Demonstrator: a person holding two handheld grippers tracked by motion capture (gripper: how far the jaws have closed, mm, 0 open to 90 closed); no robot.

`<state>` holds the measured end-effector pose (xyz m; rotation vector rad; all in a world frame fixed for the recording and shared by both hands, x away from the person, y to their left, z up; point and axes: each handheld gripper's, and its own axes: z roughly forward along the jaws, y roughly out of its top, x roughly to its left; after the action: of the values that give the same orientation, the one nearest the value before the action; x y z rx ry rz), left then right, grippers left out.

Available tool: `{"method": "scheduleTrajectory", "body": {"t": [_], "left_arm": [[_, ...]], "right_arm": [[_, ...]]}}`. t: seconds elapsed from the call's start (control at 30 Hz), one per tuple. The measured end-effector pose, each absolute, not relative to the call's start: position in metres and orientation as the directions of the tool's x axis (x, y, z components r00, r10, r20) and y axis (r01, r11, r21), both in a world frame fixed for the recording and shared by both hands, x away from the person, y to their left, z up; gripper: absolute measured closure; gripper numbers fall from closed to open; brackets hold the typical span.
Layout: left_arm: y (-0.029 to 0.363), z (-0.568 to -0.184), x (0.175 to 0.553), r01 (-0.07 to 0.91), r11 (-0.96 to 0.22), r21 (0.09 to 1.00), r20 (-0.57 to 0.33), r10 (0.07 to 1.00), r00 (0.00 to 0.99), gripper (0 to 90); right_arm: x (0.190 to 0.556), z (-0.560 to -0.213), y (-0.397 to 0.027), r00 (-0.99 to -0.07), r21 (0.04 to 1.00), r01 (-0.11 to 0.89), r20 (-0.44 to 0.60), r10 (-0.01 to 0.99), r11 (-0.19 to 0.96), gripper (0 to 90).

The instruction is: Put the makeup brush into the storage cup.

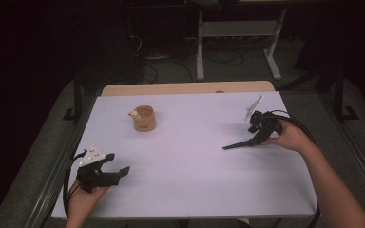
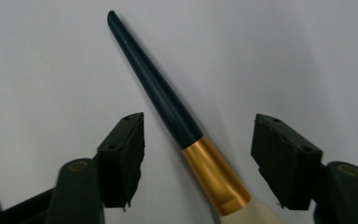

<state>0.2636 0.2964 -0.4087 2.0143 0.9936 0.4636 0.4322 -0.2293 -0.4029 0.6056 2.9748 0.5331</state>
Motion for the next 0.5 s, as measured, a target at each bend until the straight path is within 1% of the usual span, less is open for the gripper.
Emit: {"method": "scheduleTrajectory", "body": {"t": [0.23,0.33,0.4,0.5], "left_arm": [[0.296,-0.409,0.264,0.483,-0.341,0.806,-0.037,0.787,0.616,20.7],[0.296,-0.409,0.264,0.479,-0.344,0.807,-0.033,0.785,0.619,20.8],[0.296,-0.409,0.264,0.479,-0.343,0.808,-0.034,0.785,0.618,20.9],[0.296,-0.409,0.264,0.483,-0.349,0.803,-0.032,0.784,0.62,20.9]], "right_arm": [[0.434,-0.414,-0.221,-0.944,0.295,0.319,0.009,0.331,0.901,49.0],[0.435,-0.418,-0.22,-0.951,0.282,0.3,0.008,0.31,0.911,56.5],[0.436,-0.419,-0.221,-0.953,0.275,0.293,0.006,0.303,0.916,58.0],[0.437,-0.422,-0.221,-0.957,0.258,0.284,0.018,0.289,0.924,65.7]]}}
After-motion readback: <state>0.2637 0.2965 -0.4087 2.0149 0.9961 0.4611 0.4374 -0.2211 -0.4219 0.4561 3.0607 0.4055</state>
